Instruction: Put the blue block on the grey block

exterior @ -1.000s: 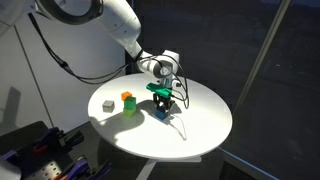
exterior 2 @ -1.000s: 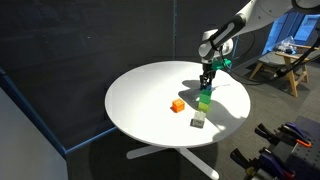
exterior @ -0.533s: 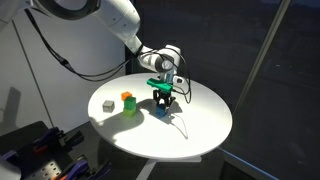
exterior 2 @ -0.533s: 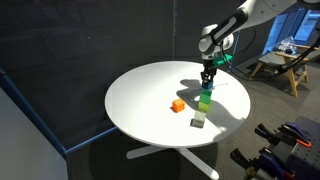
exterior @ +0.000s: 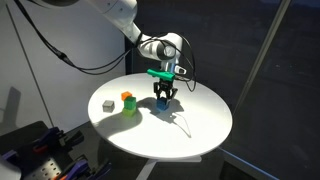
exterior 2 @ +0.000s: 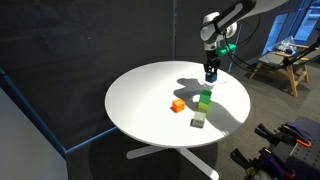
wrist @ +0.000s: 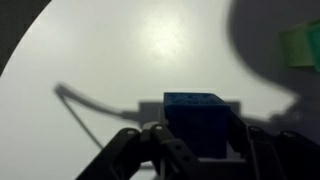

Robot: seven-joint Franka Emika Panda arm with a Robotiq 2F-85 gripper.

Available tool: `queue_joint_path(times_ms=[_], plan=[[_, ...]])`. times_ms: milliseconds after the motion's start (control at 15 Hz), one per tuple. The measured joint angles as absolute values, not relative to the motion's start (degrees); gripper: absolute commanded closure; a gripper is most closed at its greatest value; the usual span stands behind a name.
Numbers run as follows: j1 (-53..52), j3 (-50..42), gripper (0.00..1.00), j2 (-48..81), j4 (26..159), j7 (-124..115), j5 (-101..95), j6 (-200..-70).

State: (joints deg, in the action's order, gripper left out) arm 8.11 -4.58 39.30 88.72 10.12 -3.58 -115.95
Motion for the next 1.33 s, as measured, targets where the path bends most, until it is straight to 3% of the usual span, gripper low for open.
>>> queue_joint_path(times_ms=[1333], plan=[[3.2, -0.9, 0.69, 24.5, 98.5, 17.2, -7.1, -111.9]])
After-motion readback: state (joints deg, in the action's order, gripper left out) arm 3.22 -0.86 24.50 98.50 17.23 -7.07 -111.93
